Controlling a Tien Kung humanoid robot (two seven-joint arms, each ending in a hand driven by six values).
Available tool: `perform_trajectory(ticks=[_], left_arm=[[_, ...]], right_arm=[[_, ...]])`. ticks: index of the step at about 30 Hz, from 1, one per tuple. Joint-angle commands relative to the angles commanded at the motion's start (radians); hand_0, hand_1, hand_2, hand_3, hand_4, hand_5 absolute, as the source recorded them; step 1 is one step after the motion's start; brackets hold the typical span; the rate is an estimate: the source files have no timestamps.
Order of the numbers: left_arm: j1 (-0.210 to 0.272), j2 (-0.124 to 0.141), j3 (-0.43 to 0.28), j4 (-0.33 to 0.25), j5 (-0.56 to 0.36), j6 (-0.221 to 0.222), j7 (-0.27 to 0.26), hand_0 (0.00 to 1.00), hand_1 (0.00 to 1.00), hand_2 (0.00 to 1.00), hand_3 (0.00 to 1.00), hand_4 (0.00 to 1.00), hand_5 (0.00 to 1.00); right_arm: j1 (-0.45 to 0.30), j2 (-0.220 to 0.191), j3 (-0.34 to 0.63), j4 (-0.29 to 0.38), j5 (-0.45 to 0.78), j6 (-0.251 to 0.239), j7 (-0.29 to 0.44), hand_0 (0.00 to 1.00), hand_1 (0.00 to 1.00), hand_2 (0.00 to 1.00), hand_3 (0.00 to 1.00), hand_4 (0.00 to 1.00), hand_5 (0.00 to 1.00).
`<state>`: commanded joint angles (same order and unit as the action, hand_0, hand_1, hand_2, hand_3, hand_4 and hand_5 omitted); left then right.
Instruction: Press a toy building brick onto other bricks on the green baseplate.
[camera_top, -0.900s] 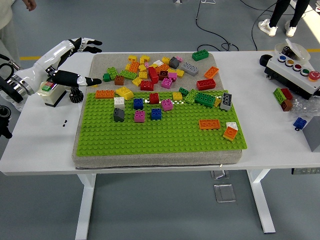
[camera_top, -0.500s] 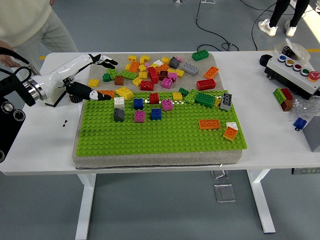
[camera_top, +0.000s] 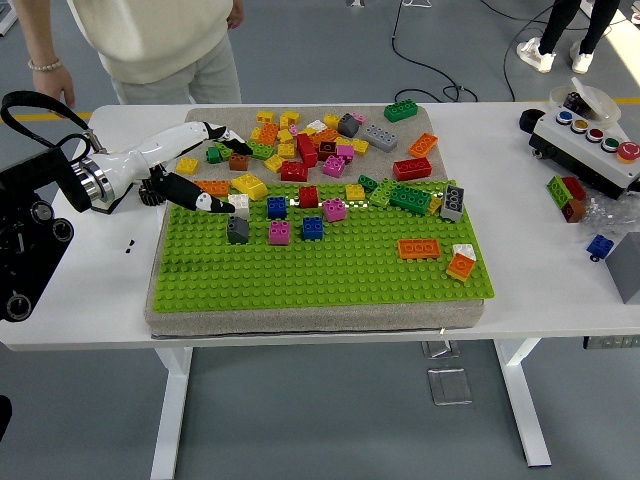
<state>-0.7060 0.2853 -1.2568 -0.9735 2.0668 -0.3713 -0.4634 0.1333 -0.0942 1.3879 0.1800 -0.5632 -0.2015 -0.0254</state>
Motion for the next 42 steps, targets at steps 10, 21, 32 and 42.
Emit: perform_trajectory(ticks=[10, 21, 32, 42], left_arm=[[-0.047, -0.025, 0.075, 0.052, 0.099, 0.013, -0.020, 0.899, 0.763, 0.674, 0.637, 0.954, 0.201], [-0.100, -0.046, 0.112, 0.135, 0.202, 0.035, -0.032, 0.897, 0.767, 0.712, 0.691, 0.977, 0.218], [-0.128, -0.095, 0.132, 0.236, 0.202, 0.068, -0.029, 0.895, 0.768, 0.713, 0.694, 0.975, 0.218], [-0.138, -0.139, 0.149, 0.306, 0.202, 0.131, -0.025, 0.887, 0.762, 0.692, 0.679, 0.945, 0.202]], right_arm=[[0.000, 0.000, -0.001, 0.000, 0.002, -0.001, 0.002, 0.726, 0.661, 0.709, 0.589, 0.917, 0.500], [0.003, -0.002, 0.000, 0.000, 0.004, -0.001, 0.004, 0.725, 0.661, 0.709, 0.585, 0.916, 0.501], [0.008, -0.003, -0.005, 0.000, 0.002, -0.004, 0.003, 0.725, 0.661, 0.709, 0.585, 0.916, 0.500], [0.007, -0.002, -0.010, 0.000, 0.004, -0.002, 0.001, 0.725, 0.661, 0.709, 0.583, 0.916, 0.501]])
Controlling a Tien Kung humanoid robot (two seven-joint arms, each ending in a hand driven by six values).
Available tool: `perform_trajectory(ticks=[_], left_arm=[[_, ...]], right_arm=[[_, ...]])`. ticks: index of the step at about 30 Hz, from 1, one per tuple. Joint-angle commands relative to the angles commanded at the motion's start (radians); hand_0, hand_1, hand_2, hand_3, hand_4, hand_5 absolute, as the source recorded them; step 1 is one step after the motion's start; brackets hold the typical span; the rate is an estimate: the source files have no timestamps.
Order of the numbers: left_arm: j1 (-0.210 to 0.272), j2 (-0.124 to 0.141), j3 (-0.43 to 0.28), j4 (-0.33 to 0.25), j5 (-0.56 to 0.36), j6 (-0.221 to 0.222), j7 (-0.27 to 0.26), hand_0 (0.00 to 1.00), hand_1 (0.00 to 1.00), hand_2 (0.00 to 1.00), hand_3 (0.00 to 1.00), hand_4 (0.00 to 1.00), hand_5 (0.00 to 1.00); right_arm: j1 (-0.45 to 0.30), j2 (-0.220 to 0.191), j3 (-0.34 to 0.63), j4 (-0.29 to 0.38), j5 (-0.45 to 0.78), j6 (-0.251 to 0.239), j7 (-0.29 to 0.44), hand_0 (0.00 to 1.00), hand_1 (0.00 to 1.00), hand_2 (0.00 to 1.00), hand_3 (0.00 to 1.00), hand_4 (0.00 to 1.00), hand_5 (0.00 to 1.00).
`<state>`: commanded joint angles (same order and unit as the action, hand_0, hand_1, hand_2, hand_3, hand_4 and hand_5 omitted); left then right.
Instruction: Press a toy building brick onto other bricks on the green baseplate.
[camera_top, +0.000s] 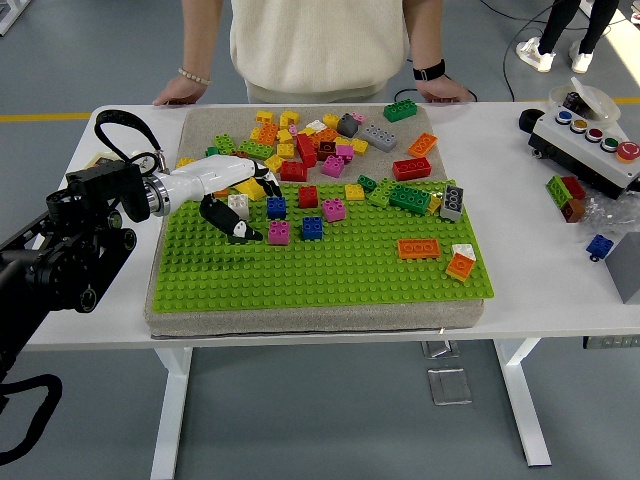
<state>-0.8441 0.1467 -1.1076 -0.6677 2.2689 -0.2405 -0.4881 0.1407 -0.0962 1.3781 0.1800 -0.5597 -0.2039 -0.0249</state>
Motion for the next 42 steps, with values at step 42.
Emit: perform_trajectory(ticks=[42], left_arm=[[0.024, -0.083, 0.066, 0.158, 0.000, 0.198, -0.011, 0.869, 0.740, 0.633, 0.618, 0.852, 0.142]], right_arm=[[-0.004, 0.017, -0.030, 0.000, 0.002, -0.001, -0.008, 0.726, 0.661, 0.709, 0.581, 0.916, 0.500]])
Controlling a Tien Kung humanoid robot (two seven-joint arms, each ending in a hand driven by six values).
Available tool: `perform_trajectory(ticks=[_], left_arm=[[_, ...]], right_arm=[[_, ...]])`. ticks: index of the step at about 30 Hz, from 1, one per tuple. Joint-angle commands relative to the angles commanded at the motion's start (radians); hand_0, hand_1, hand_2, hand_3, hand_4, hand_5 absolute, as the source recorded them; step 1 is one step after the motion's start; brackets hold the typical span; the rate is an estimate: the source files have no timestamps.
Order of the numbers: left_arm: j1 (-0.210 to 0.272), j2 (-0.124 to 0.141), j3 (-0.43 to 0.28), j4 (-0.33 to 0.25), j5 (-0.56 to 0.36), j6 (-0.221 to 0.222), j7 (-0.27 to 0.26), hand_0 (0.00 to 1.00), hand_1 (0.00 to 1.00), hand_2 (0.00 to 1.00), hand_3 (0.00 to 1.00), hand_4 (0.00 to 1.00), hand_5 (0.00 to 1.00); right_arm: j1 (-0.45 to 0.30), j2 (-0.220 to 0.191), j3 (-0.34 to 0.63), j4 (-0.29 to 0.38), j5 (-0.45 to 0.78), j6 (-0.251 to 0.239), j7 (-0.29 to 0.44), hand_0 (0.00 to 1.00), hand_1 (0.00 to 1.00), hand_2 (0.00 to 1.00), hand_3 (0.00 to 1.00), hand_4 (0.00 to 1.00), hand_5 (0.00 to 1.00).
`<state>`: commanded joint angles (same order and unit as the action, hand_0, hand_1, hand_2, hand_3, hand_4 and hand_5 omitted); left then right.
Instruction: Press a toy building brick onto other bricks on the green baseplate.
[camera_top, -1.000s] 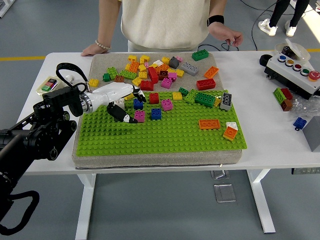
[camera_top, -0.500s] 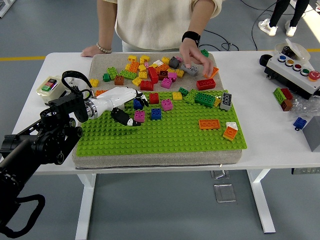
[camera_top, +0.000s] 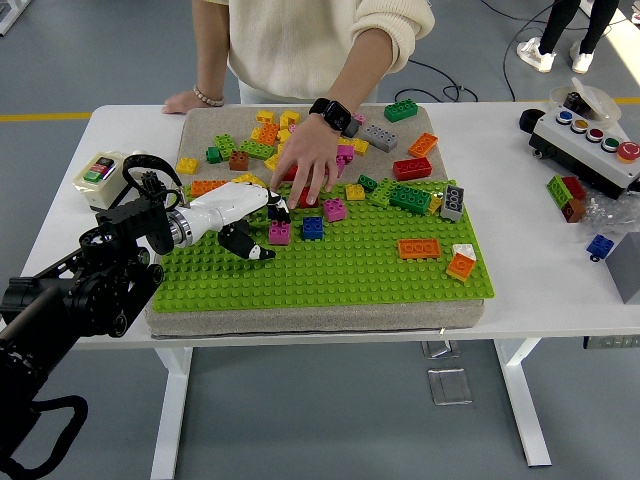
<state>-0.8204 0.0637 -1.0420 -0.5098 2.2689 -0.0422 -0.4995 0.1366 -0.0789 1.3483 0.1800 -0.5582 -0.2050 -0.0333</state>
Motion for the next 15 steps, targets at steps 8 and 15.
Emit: perform_trajectory(ticks=[8, 15], left_arm=[[-0.002, 0.011, -0.012, -0.005, 0.000, 0.003, -0.002, 0.867, 0.740, 0.631, 0.614, 0.848, 0.142], [0.006, 0.028, -0.047, -0.059, 0.000, -0.016, 0.000, 0.866, 0.737, 0.631, 0.614, 0.853, 0.143]], right_arm=[[0.000, -0.001, -0.003, 0.000, -0.002, 0.000, -0.001, 0.726, 0.661, 0.709, 0.580, 0.916, 0.500], [-0.004, -0.003, 0.005, 0.000, -0.003, 0.004, -0.001, 0.726, 0.661, 0.709, 0.580, 0.916, 0.500]])
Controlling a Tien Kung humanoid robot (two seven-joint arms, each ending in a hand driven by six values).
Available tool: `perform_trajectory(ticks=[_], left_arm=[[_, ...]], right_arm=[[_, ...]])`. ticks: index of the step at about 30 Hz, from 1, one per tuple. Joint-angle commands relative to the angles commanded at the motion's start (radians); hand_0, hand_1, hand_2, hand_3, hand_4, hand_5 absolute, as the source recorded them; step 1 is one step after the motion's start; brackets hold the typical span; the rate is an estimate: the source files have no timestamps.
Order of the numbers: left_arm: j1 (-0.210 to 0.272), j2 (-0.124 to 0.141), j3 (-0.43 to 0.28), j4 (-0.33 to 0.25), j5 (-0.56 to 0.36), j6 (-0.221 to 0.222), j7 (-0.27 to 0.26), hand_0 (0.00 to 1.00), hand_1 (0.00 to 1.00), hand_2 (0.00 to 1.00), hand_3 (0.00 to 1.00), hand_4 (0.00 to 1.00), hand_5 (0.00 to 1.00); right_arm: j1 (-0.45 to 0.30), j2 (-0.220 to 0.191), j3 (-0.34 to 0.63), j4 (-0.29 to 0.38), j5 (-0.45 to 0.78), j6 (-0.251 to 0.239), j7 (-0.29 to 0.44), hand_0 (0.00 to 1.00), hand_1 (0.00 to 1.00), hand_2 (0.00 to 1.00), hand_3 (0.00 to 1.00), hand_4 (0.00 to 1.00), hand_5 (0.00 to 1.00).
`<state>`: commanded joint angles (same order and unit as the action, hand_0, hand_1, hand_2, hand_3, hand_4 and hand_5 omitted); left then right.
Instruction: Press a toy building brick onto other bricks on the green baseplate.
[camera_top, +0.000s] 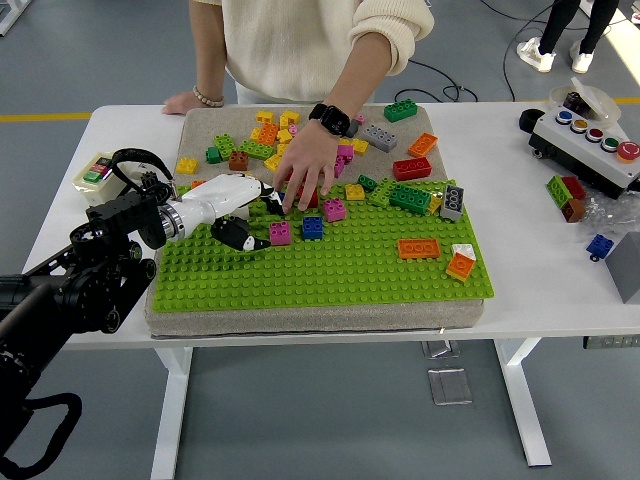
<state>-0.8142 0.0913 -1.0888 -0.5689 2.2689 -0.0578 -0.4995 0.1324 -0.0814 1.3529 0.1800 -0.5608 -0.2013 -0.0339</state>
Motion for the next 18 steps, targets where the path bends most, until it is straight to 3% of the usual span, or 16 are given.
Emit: perform_trajectory(ticks=[18], left_arm=[[-0.014, -0.023, -0.002, 0.040, 0.000, -0.008, 0.007, 0.863, 0.738, 0.627, 0.605, 0.843, 0.144]], right_arm=[[0.001, 0.002, 0.003, 0.000, 0.005, 0.000, 0.002, 0.727, 0.661, 0.709, 0.581, 0.917, 0.500]])
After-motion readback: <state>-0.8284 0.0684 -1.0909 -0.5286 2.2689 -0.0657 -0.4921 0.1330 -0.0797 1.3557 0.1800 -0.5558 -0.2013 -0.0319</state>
